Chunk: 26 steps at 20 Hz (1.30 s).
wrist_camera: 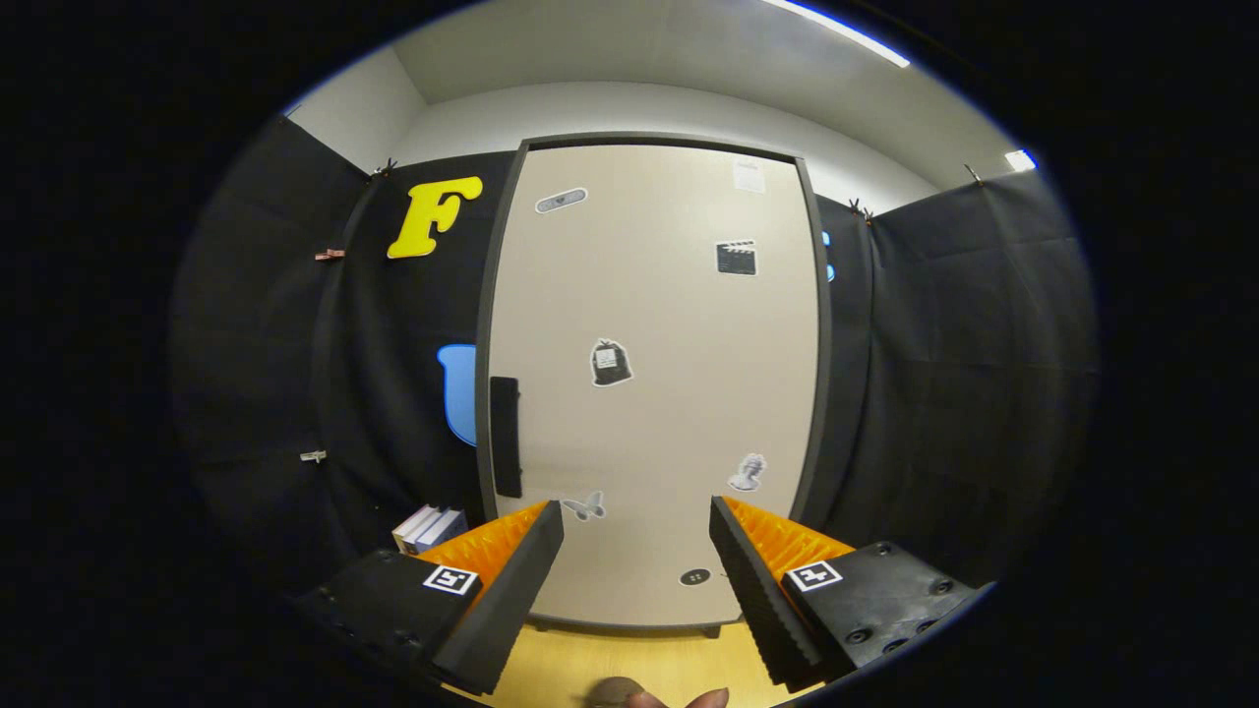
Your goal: Open the shoe cabinet door, grab the shoes and put them into the shoe cabinet, then close the shoe cabinet door.
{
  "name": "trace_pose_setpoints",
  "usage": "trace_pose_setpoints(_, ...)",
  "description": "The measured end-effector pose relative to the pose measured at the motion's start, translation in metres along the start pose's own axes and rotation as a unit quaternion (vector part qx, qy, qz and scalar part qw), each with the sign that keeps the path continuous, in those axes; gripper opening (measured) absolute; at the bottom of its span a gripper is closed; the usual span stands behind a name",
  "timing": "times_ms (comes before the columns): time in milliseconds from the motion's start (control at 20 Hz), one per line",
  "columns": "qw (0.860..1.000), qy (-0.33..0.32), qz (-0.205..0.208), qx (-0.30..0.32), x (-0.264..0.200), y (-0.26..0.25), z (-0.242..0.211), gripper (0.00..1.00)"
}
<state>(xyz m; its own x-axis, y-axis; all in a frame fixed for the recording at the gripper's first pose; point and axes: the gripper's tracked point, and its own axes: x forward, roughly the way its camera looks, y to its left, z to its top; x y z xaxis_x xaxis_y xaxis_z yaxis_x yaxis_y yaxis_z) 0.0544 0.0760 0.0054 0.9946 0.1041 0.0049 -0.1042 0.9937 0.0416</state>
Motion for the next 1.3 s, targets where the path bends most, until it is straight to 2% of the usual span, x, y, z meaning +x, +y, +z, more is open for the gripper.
trace_pose_setpoints(350,0.999,-0.005,0.034,0.013,0.053,0.071,0.005,0.98)
trace_pose_setpoints(650,1.000,0.006,0.029,0.009,0.115,0.104,-0.009,0.98)
trace_pose_setpoints(900,1.000,0.008,0.016,0.006,0.142,0.114,-0.019,0.95)
trace_pose_setpoints(1150,1.000,0.011,0.000,0.016,0.157,0.114,-0.026,0.76)
trace_pose_setpoints(1200,1.000,0.013,-0.001,0.024,0.162,0.113,-0.027,0.71)
trace_pose_setpoints(1250,0.999,0.017,-0.004,0.034,0.165,0.112,-0.029,0.61)
trace_pose_setpoints(1300,0.999,0.020,-0.026,0.037,0.161,0.103,-0.027,0.58)
